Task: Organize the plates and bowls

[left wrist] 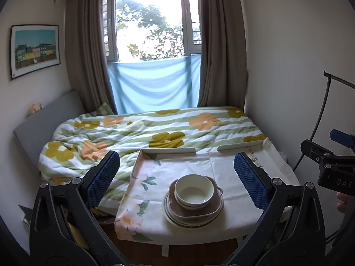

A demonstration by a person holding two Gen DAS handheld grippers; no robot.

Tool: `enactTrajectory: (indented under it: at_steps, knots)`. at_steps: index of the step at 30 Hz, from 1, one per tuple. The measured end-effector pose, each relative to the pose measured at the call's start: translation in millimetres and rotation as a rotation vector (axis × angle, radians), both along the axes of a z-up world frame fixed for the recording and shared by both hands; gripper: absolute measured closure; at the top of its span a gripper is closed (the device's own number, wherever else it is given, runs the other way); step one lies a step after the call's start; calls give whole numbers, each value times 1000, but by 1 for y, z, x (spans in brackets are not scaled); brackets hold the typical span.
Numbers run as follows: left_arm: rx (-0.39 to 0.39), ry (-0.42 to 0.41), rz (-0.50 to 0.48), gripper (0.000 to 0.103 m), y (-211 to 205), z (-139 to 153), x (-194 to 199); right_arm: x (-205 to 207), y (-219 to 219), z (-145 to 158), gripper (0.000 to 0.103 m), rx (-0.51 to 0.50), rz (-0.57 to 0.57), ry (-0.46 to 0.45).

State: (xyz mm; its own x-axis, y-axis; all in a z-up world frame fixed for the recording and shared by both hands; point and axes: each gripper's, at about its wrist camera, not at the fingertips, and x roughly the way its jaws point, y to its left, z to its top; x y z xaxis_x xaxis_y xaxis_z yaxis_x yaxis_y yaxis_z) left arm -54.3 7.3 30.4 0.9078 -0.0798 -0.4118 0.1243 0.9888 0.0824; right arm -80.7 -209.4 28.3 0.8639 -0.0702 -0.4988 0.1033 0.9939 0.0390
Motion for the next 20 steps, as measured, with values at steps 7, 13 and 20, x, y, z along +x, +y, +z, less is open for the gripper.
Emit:
enactTrajectory:
  at_steps: [7,13,20]
  knots:
    - [13,-6,-1,1,-3,-1,5,1,0,-1,5,-2,-1,2]
    - [19,-21,40,1,-3,-2,10,3,-1,-3,5,0,1,5]
    - [23,-40,34,1,0,-3,23,4,-1,-7,5,2,1,9]
